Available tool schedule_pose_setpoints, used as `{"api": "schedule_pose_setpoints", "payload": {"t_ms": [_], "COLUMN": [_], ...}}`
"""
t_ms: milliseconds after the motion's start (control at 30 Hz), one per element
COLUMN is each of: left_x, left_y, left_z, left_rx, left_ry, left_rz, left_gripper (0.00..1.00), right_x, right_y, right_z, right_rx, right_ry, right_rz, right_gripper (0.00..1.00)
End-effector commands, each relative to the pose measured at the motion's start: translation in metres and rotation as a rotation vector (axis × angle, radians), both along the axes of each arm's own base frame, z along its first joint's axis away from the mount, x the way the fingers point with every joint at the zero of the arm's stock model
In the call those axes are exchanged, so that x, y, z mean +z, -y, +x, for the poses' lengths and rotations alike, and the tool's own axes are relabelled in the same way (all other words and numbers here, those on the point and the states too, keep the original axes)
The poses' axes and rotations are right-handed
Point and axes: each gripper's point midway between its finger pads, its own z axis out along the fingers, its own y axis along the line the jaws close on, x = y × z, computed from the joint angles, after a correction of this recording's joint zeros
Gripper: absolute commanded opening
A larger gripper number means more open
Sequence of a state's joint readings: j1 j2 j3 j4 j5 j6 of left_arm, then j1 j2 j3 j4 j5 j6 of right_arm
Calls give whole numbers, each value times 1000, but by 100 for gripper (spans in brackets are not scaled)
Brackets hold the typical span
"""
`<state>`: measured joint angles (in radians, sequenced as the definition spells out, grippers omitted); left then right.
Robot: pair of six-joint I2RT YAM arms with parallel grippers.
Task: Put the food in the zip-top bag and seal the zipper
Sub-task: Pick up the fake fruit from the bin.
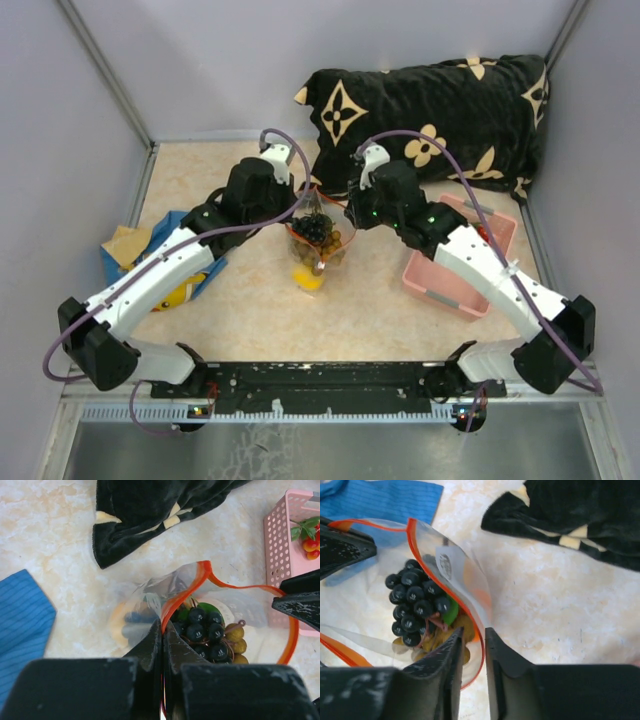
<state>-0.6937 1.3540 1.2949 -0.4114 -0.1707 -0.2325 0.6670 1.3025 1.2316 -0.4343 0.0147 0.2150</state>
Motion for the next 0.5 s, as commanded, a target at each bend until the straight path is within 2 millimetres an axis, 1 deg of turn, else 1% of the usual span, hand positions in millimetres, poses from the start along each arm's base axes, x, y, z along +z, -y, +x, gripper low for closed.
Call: {"api": "schedule_pose_setpoints", "payload": {"t_ms": [0,133,167,233,333,400,467], "left_x": [19,21,21,23,26,28,29], "left_y": [2,0,-1,-3,-5,-3,-1], "left_z": [-4,-5,-6,-6,-5,-6,-6], "left_rx": [-19,-22,-21,-18,-13,-30,-37], "left_ry": [46,58,62,71,83,88,91], "left_rz": [-58,-59,-57,-54,-48,-54,-58], "left_gripper": [0,0,0,0,0,0,0], "right_x": [45,41,38,30,3,-15,-29], "right_y": [27,61,74,96,144,173,197], "right_z": [0,2,5,9,18,25,30], "right_rx": [-88,-191,-226,-284,-425,-514,-590], "right_ry": [77,61,51,23,-45,-91,-119], "right_rz": [6,-44,-48,-51,-66,-50,-21], "right_gripper": [29,41,44,46,49,52,52]}}
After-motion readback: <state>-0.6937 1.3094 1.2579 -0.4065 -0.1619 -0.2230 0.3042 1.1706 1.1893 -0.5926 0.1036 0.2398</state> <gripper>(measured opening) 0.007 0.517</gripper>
